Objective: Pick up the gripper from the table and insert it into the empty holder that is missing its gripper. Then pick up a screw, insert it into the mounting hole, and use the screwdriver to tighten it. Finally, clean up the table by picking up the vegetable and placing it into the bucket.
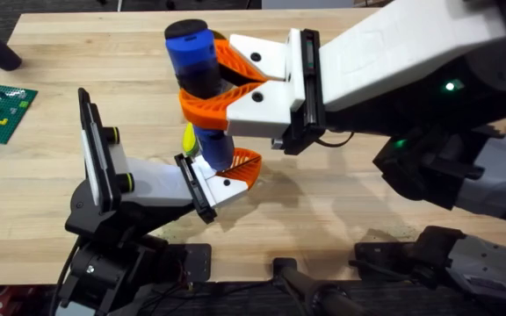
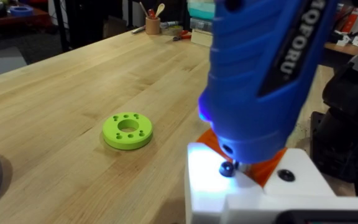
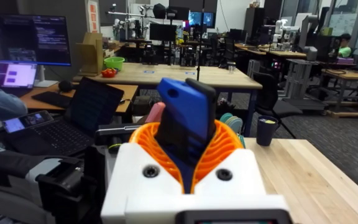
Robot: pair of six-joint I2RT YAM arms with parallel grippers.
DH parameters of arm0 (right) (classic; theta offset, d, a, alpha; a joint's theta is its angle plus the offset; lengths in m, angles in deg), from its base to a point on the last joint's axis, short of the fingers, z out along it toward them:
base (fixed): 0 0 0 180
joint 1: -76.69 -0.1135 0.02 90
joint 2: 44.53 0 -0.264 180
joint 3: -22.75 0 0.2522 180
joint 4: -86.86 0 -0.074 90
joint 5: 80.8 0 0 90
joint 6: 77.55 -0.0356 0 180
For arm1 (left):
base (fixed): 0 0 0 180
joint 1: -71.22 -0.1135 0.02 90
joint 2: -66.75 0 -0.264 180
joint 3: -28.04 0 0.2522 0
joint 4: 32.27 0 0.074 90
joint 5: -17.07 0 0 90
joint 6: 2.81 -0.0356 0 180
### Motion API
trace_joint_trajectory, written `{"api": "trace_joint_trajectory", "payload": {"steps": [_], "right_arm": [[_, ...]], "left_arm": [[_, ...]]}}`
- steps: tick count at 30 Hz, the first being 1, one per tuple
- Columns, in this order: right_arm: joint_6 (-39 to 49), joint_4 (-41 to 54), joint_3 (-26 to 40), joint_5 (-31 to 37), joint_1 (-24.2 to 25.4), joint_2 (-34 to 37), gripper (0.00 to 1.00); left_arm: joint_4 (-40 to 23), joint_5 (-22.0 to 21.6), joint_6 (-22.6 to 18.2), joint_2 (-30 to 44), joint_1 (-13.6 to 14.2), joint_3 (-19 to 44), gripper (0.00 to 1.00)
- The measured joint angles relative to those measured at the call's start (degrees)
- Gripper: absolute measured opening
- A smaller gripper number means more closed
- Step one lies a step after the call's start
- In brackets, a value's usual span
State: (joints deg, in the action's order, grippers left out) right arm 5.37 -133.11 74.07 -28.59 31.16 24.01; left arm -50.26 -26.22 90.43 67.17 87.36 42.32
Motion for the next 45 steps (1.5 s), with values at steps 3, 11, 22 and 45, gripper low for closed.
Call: {"api": "trace_joint_trajectory", "payload": {"steps": [3,11,22,45], "right_arm": [[-0.2,0.3,0.0,0.0,0.0,0.0,0.050],[-0.5,0.4,0.0,0.0,0.0,0.0,0.050],[-1.0,-3.5,-0.3,-0.1,0.0,0.2,0.050],[-5.0,-8.6,-0.4,-0.2,0.7,0.2,0.050]], "left_arm": [[0.0,0.0,0.2,0.0,0.0,0.0,0.009],[0.1,0.0,0.2,0.0,0.0,0.0,0.009],[0.1,0.0,0.2,0.0,0.0,0.0,0.009],[0.1,0.0,0.2,0.0,0.0,0.0,0.009]]}}
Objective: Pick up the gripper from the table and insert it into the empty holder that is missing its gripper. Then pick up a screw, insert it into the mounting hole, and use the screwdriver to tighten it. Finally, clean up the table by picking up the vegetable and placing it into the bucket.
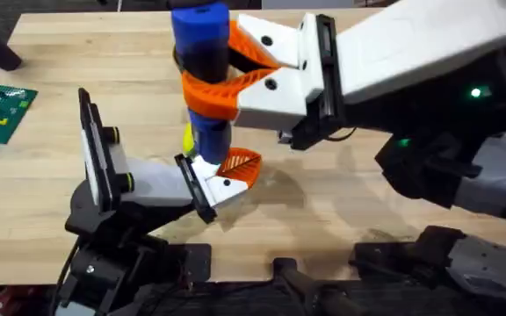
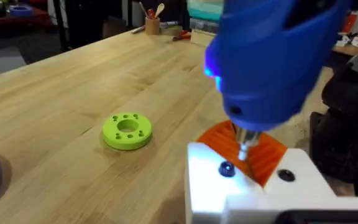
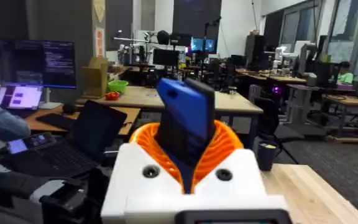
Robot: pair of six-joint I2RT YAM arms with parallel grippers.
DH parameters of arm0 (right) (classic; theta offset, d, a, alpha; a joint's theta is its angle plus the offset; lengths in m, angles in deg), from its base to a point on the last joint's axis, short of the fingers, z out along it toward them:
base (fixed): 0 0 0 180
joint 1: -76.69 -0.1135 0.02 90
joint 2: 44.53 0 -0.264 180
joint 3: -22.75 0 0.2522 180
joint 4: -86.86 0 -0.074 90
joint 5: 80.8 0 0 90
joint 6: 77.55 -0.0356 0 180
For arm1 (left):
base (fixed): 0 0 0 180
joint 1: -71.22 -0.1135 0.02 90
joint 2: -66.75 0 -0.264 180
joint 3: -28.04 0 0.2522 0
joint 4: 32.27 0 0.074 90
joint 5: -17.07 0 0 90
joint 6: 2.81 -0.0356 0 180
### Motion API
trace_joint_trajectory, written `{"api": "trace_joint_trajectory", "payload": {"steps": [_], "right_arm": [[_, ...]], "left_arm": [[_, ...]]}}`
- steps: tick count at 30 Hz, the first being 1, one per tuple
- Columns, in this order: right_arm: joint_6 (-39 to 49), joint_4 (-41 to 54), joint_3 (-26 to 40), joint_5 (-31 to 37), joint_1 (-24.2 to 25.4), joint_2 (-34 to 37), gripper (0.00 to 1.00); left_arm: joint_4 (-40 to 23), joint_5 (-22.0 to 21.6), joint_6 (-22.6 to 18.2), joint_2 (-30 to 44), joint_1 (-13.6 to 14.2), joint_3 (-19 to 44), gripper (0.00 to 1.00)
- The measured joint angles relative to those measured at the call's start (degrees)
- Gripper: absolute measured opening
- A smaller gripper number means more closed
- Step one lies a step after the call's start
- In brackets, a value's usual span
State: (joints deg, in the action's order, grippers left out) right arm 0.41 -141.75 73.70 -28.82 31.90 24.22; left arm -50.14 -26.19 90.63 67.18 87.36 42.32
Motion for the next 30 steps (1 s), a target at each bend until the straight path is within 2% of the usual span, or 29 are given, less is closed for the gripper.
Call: {"api": "trace_joint_trajectory", "payload": {"steps": [19,30], "right_arm": [[0.0,0.0,0.0,0.0,0.6,0.1,0.050],[-0.2,-0.2,0.0,0.2,0.6,2.5,0.050]], "left_arm": [[0.0,0.0,0.0,0.0,0.0,0.0,0.009],[0.0,0.0,0.0,0.0,0.0,0.0,0.009]]}}
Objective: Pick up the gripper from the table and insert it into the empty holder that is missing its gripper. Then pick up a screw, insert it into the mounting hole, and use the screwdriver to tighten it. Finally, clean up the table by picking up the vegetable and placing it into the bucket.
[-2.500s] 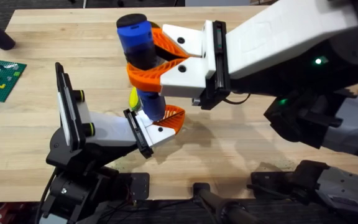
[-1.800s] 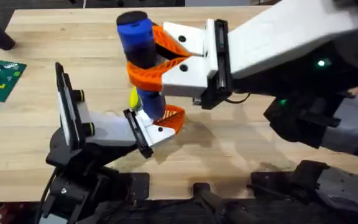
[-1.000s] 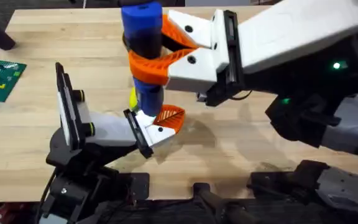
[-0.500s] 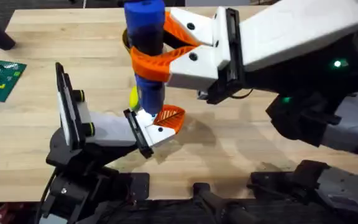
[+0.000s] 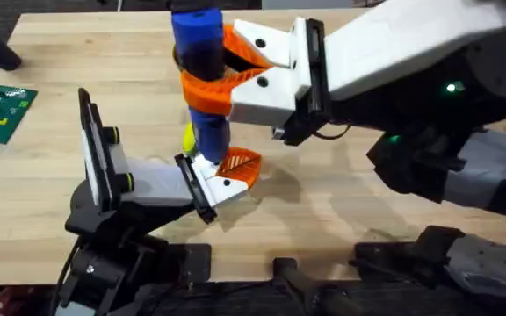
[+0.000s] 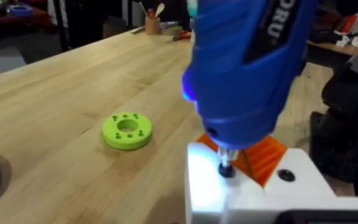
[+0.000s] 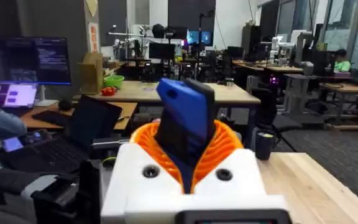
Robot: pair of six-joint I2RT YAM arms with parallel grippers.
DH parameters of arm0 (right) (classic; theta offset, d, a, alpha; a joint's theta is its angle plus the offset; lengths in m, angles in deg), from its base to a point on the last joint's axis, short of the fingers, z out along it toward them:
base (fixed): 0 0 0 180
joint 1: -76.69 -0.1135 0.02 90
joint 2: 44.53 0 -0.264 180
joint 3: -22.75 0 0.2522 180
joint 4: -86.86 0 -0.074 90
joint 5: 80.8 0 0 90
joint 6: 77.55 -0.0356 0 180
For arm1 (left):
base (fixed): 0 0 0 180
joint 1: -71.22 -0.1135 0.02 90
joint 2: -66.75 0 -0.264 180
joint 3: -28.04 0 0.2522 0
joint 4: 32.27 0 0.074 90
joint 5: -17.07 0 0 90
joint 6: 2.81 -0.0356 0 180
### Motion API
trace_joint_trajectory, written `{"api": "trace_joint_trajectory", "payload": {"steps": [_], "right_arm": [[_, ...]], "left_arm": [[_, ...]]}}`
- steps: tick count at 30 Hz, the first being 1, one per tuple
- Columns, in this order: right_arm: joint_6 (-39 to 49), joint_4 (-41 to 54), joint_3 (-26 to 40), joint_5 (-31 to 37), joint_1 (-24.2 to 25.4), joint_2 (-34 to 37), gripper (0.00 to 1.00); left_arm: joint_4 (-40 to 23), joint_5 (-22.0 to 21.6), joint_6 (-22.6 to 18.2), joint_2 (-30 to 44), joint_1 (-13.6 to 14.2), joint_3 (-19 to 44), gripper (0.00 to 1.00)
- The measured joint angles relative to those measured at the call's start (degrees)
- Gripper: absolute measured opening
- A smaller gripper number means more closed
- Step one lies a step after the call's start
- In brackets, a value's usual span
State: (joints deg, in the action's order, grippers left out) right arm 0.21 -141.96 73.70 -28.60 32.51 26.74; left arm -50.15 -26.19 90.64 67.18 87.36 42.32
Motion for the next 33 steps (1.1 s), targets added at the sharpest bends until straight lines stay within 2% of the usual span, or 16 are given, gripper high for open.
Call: {"api": "trace_joint_trajectory", "payload": {"steps": [26,29,33], "right_arm": [[-0.4,0.1,0.1,-0.4,0.0,0.0,0.050],[-1.0,0.7,1.9,-0.6,0.0,0.4,0.050],[-1.4,0.9,7.8,-0.7,0.0,1.0,0.050]], "left_arm": [[0.0,0.0,0.1,0.0,0.0,0.0,0.009],[0.0,0.0,0.1,0.0,0.0,0.0,0.009],[0.0,0.0,0.1,0.0,0.0,0.0,0.009]]}}
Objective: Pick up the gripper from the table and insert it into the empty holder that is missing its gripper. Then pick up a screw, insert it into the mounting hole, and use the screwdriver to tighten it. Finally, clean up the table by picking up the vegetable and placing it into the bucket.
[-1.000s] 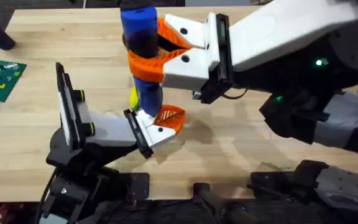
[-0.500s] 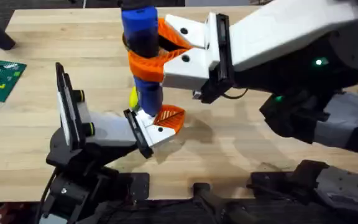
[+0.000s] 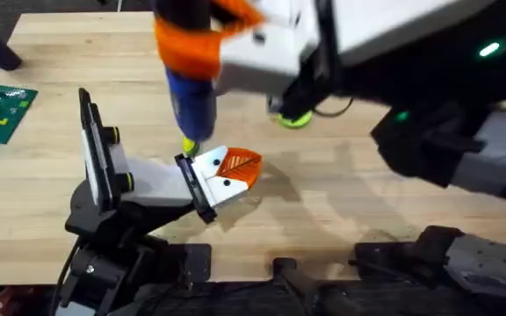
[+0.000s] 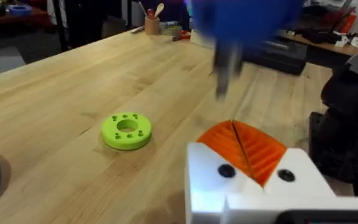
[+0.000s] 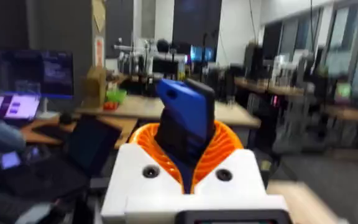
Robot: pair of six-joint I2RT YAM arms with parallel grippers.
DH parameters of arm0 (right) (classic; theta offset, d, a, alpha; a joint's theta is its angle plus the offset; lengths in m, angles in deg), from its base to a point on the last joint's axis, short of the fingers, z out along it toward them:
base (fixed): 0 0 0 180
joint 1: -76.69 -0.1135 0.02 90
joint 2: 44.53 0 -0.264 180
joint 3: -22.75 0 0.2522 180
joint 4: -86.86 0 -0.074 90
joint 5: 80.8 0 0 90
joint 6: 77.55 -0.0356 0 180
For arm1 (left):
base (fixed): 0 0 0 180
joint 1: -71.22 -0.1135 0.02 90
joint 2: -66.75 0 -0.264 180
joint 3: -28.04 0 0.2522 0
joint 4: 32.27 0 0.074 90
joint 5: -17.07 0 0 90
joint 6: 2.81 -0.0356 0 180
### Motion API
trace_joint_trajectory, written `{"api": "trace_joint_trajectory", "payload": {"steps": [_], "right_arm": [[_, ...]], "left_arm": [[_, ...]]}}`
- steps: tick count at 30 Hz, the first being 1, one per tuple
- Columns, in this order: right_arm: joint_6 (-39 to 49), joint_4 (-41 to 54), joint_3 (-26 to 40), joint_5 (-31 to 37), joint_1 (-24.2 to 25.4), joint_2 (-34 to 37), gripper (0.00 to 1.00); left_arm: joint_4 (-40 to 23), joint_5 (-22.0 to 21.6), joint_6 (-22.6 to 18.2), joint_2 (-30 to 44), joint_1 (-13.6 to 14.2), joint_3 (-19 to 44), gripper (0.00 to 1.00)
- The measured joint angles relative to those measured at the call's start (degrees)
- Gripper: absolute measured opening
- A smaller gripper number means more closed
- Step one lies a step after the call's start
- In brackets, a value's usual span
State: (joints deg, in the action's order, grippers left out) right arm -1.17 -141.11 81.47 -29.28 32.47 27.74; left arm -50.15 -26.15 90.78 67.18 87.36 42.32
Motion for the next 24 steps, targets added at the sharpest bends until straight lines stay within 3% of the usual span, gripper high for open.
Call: {"api": "trace_joint_trajectory", "payload": {"steps": [5,10,11,18,24], "right_arm": [[-0.1,4.3,6.0,-0.2,0.0,-0.5,0.050],[1.0,14.1,6.8,-0.5,0.0,-0.6,0.050],[3.3,19.0,6.8,-0.6,0.0,-0.5,0.050],[14.5,30.3,6.7,-0.8,0.6,-0.5,0.050],[22.7,38.7,7.5,-0.8,6.1,-0.6,0.050]], "left_arm": [[0.0,0.0,0.0,0.0,0.0,0.0,0.009],[0.0,0.0,0.0,0.0,0.0,0.0,0.009],[0.0,0.0,0.0,0.0,0.0,0.0,0.009],[0.0,0.0,0.0,0.0,0.0,0.0,0.009],[0.0,0.0,0.0,0.0,0.0,0.0,0.009]]}}
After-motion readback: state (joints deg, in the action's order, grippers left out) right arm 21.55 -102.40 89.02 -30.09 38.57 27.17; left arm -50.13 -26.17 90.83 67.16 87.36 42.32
